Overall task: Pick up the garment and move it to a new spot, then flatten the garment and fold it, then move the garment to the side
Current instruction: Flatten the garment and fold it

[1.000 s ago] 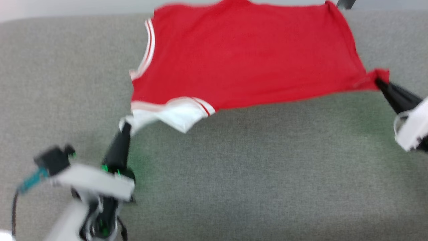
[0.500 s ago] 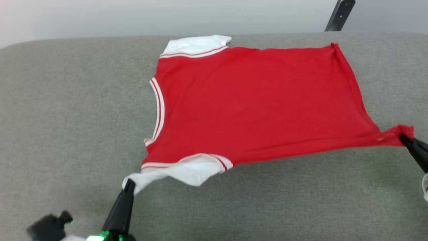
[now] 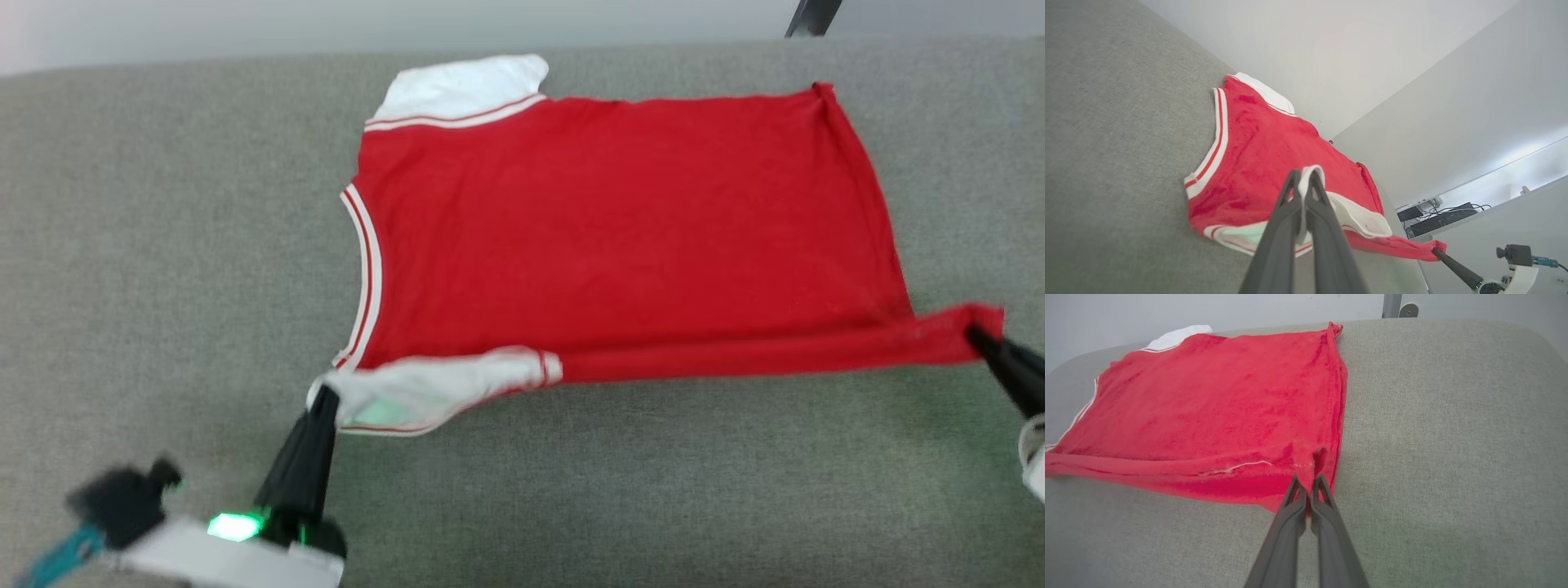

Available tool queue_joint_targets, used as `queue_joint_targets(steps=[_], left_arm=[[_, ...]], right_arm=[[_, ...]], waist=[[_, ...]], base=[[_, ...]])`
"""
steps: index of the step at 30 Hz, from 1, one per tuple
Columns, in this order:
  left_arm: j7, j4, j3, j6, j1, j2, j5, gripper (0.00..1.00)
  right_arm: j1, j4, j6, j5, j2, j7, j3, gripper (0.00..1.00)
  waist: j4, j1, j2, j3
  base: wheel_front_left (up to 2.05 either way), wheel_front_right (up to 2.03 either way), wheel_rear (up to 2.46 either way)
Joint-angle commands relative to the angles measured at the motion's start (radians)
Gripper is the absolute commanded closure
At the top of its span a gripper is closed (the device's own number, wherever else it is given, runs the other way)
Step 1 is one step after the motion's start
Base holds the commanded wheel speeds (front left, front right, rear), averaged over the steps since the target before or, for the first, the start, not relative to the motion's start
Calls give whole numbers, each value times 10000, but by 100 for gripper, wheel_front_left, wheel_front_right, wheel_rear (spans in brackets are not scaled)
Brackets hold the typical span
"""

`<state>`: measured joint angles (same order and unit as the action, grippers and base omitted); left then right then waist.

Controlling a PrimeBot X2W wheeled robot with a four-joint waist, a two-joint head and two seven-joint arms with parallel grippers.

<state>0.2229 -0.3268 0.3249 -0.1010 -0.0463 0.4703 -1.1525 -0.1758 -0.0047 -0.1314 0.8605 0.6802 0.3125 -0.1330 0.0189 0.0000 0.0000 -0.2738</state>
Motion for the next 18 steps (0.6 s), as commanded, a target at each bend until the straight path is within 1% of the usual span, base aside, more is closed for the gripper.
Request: queue_joint_targets(steps=[1,5,7,9,13,15,17,18], left_arm=[[-130,362,55,125,664,-19,172,100],[-259,1360,141,231,2048,-260,351,100],[-235,1935,143,172,2729,-391,516,100],[-230,2456,227,240,3393,-496,736,100],[-180,3330,418,392,4421,-706,1106,100],[-155,3547,496,447,4631,-750,1225,100],[-120,4007,621,556,4930,-938,1288,100],[-124,4249,662,549,5068,-937,1391,100]], right_arm=[[-497,141,13,-192,-228,301,206,100],[-1480,648,13,-484,-693,809,309,100],[-2020,932,13,-699,-858,992,213,100],[-2512,1265,13,-875,-1013,1091,126,100],[-3260,1976,13,-1121,-1159,1080,91,100],[-3371,2141,13,-1167,-1189,1050,80,100],[-3466,2357,13,-1149,-1218,1057,10,100],[-3519,2423,13,-1130,-1222,1008,-15,100]], waist=[[-63,0,0,-348],[-138,0,0,-876],[-156,0,0,-1123],[-189,0,0,-1346],[-299,0,0,-1728],[-337,0,0,-1792],[-396,0,0,-1902],[-393,0,0,-1963]], base=[[0,0,0],[0,0,0],[0,0,0],[0,0,0],[0,0,0],[0,0,0],[0,0,0],[0,0,0]])
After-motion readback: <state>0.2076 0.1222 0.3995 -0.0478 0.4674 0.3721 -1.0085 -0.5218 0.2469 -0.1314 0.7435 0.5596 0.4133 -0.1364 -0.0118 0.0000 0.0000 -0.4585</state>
